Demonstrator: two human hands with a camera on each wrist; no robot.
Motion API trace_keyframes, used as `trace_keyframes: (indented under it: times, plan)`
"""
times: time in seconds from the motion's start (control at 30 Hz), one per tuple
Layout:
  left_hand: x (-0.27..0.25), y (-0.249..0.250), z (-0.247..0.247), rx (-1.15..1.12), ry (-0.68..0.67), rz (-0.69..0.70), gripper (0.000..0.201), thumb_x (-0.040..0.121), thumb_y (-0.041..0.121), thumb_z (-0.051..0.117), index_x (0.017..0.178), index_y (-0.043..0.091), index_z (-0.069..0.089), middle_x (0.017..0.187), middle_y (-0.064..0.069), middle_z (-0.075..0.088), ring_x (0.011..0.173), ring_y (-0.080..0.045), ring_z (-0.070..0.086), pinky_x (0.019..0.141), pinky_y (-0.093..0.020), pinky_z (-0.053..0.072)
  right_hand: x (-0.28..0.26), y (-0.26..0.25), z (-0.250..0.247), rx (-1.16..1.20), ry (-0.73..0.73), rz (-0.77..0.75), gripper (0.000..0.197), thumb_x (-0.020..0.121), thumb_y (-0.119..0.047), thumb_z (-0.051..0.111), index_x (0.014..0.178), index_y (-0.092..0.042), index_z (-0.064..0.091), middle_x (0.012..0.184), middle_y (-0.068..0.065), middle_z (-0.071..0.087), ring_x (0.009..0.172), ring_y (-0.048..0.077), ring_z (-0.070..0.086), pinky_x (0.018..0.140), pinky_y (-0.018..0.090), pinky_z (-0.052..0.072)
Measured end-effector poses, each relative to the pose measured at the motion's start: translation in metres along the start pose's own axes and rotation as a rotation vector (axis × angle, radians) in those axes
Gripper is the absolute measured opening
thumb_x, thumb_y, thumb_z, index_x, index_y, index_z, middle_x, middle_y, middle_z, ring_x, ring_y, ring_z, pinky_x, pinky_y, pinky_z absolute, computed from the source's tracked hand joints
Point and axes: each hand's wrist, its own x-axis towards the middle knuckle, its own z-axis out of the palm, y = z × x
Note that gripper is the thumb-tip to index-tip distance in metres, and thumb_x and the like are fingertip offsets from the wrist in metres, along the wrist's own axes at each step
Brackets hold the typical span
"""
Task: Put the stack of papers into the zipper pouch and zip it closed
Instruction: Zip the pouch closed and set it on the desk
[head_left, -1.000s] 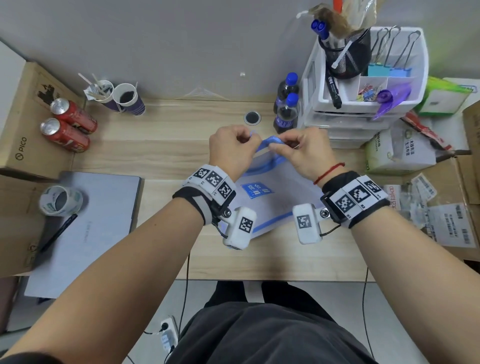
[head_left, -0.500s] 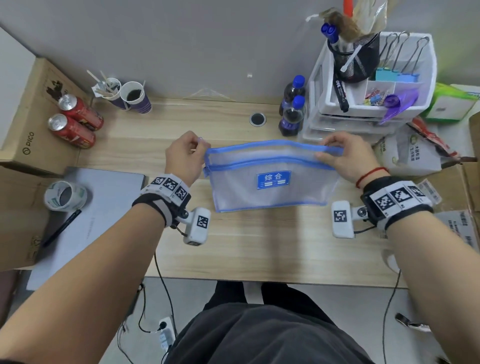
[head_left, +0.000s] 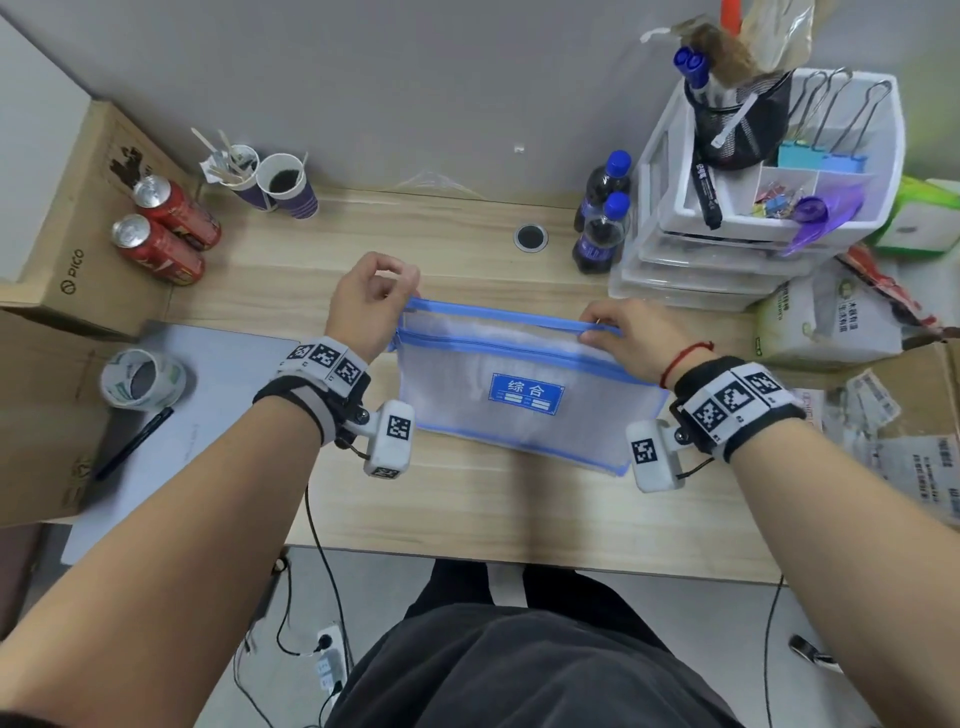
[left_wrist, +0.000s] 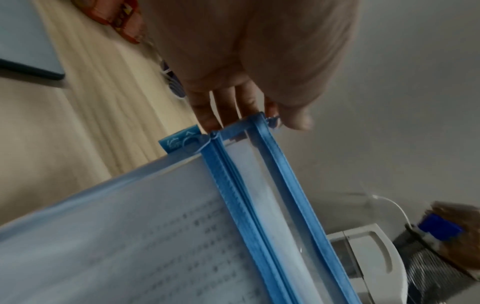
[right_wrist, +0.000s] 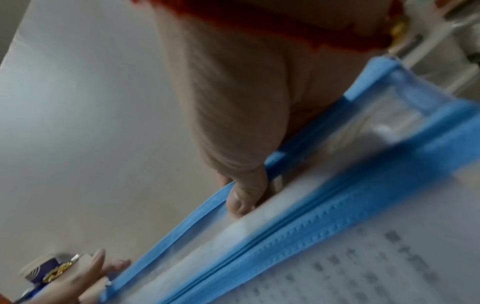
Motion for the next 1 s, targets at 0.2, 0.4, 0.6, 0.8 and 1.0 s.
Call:
trace_keyframes:
  times: [0.2,0.4,0.6,0.8,1.0]
  plan:
    - [-0.009,-0.063,-0.03,0.087,-0.245,-0.319,0.058,0.065,0.049,0.084,0.113,0.02,0.068,0.116,-0.001,0.073,0.106,-0.017,0.069,0.098,-0.041,0.053,0.023,-0.021,0.001,0.114,0.06,-0.008,0.009,0.088,-0.038,0.061,0.086,-0.03,0.063,0.088,0.003,0.07,0.087,0.026,0.064,0.084,0.045,0.053]
    - [-0.012,-0.094,-0.047,-0.052,-0.108,-0.323,0.028,0.08,0.045,0.071,0.1,0.026,0.071,0.107,-0.006,0.074,0.101,-0.028,0.07,0.091,-0.046,0.056,0.058,-0.017,0.018,0.087,0.154,0.222,0.023,0.079,-0.051,0.067,0.084,-0.03,0.058,0.086,-0.001,0.06,0.086,0.023,0.057,0.077,0.031,0.044]
    - [0.022,-0.104,-0.075,0.018,-0.102,-0.368,0.047,0.085,0.046,0.068,0.104,0.003,0.066,0.094,-0.01,0.065,0.087,-0.023,0.059,0.086,-0.043,0.05,0.071,0.007,0.067,0.722,0.05,0.609,0.053,0.073,-0.041,0.08,0.115,-0.017,0.059,0.115,0.011,0.061,0.086,0.022,0.062,0.07,0.034,0.054]
    - [0.074,-0.102,-0.081,0.103,-0.035,-0.375,0.048,0.084,0.047,0.066,0.102,0.002,0.066,0.091,-0.014,0.064,0.083,-0.026,0.06,0.074,-0.038,0.048,0.095,0.0,0.086,0.96,-0.026,0.677,0.035,0.086,-0.04,0.066,0.109,-0.014,0.064,0.096,0.003,0.07,0.093,0.028,0.066,0.069,0.035,0.056]
    - [0.136,-0.083,-0.067,0.341,0.082,-0.277,0.058,0.088,0.028,0.065,0.137,0.008,0.04,0.13,-0.014,0.056,0.117,-0.028,0.056,0.095,-0.036,0.045,0.163,-0.01,0.078,0.681,0.138,0.534,0.038,0.082,-0.03,0.065,0.117,-0.015,0.06,0.124,0.013,0.064,0.113,0.032,0.062,0.1,0.053,0.048]
